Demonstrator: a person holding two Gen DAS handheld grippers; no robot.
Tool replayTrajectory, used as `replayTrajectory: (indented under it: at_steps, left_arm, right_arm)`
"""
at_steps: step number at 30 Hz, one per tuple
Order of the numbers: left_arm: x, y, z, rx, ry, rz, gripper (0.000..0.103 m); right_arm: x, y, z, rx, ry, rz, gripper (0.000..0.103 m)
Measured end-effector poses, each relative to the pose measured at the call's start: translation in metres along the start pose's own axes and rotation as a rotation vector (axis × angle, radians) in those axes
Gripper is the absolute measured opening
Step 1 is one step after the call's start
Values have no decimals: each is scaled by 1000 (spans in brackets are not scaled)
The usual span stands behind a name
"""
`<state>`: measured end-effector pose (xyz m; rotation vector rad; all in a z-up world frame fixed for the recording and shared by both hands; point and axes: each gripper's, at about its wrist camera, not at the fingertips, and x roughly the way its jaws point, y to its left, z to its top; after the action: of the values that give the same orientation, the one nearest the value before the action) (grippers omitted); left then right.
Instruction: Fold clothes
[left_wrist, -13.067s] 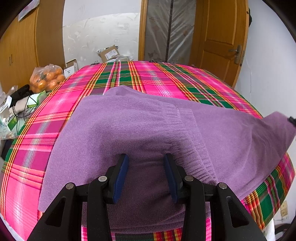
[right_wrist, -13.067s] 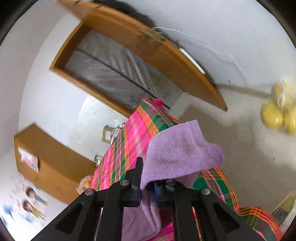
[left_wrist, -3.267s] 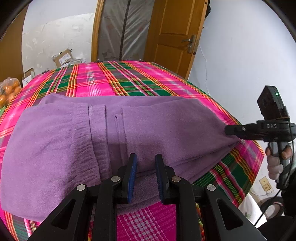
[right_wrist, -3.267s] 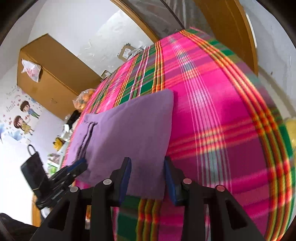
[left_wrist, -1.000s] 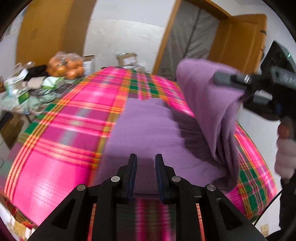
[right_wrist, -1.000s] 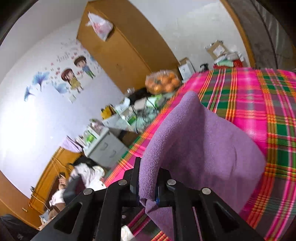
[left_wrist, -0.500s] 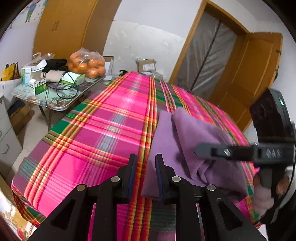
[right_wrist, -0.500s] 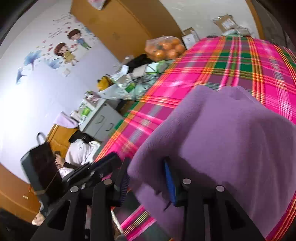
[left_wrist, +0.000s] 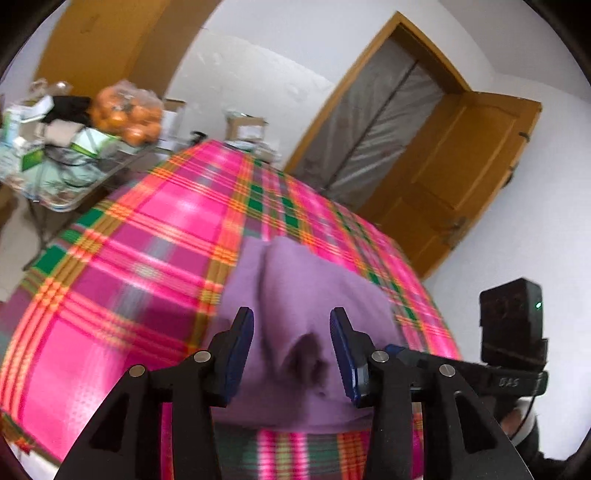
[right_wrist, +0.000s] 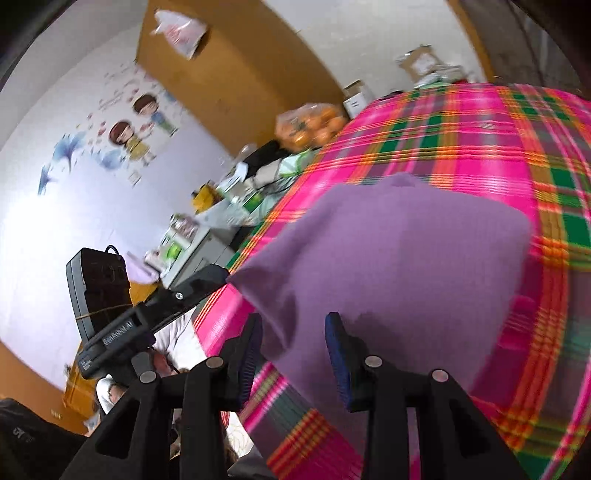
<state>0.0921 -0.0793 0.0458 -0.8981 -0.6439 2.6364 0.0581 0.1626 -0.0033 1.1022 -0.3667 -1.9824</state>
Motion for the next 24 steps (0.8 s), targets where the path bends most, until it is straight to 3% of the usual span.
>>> replayTrajectory:
  at_steps: [4, 7, 12, 17, 24]
  left_arm:
    - [23, -2, 3, -18, 64, -7, 42]
    - [26, -1, 2, -29, 69, -21, 11]
    - [3, 8, 2, -38, 0, -65, 10]
    - [21, 40, -25, -103, 91, -18, 10]
    - [19, 31, -25, -42, 67, -2, 10]
  right_arm:
    - [-14, -13, -6, 41, -30, -18, 37]
    - [-19, -20, -8, 60, -46, -25, 37]
    - [-22, -28, -7, 80, -67, -30, 37]
    - [-22, -36, -6, 99, -82, -36, 37]
    - [-18, -44, -6, 69, -108, -78, 36]
